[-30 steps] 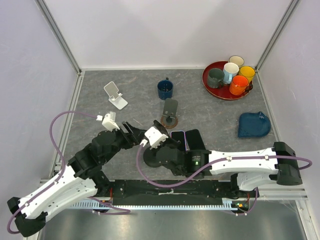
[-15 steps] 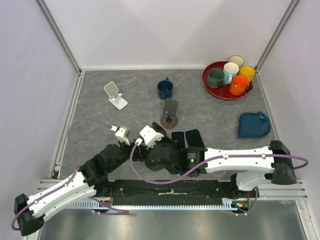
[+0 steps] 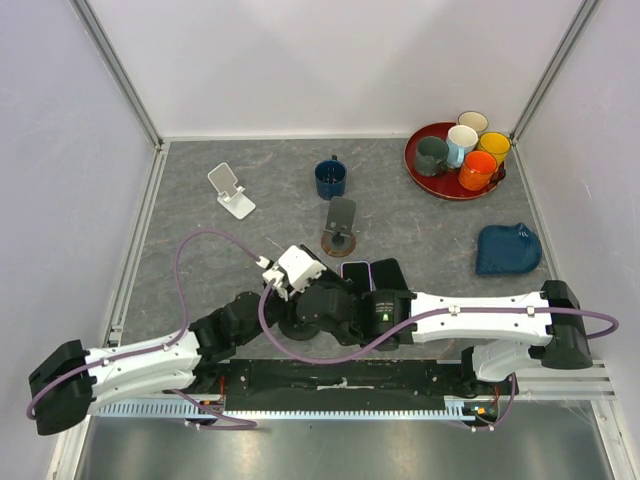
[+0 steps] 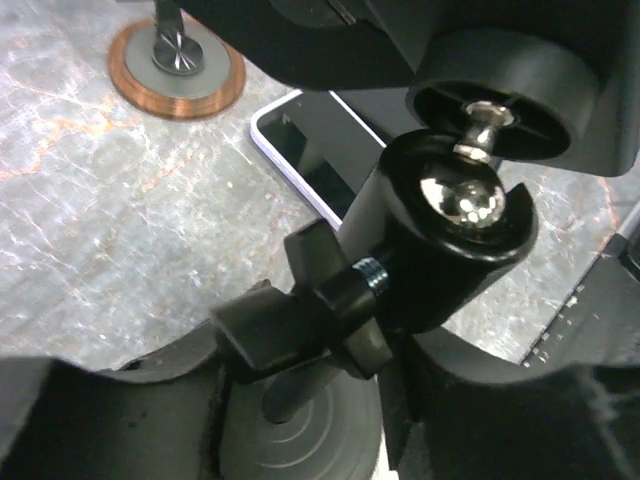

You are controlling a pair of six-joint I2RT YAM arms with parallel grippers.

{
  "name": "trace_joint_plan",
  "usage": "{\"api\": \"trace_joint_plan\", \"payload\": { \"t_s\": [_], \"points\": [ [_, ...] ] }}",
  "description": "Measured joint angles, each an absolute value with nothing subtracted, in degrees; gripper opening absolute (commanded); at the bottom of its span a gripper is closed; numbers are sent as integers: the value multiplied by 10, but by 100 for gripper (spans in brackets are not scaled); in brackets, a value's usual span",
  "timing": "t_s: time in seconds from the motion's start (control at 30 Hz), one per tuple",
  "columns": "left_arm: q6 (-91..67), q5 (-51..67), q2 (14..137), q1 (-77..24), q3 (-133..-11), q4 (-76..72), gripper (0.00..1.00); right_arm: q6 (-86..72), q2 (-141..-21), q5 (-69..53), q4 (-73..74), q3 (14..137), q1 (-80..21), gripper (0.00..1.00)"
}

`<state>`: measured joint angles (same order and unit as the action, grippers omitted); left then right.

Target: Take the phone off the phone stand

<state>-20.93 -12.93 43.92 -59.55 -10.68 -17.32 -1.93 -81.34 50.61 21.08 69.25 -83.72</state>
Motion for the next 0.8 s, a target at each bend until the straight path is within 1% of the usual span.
{"api": "trace_joint_plan", "payload": {
  "t_s": [0.03, 0.07, 0.13, 0.17, 0.23, 0.27, 0.37, 0.53, 0.8],
  "points": [
    [-200, -136, 446, -598, -100, -196, 33, -24, -813, 505, 215, 694, -836, 0],
    [-189, -141, 451, -600, -93, -219, 23, -29, -813, 503, 220, 698, -835, 0],
    [-150, -153, 459, -604, -82, -260, 13, -43, -816, 496, 232, 711, -830, 0],
    [-124, -154, 468, -609, -79, -281, 6, -48, -820, 496, 240, 722, -825, 0],
    [-95, -160, 490, -615, -78, -322, 5, -63, -825, 496, 279, 748, -816, 0],
    [-80, -166, 503, -615, -77, -347, 2, -73, -827, 494, 298, 760, -811, 0],
    [-42, -180, 550, -615, -77, -413, 2, -100, -834, 481, 346, 794, -801, 0],
    [8, -195, 623, -615, -71, -504, 2, -151, -835, 434, 402, 815, -768, 0],
    [38, -213, 645, -615, -58, -533, 2, -189, -852, 347, 441, 844, -718, 0]
  ]
}}
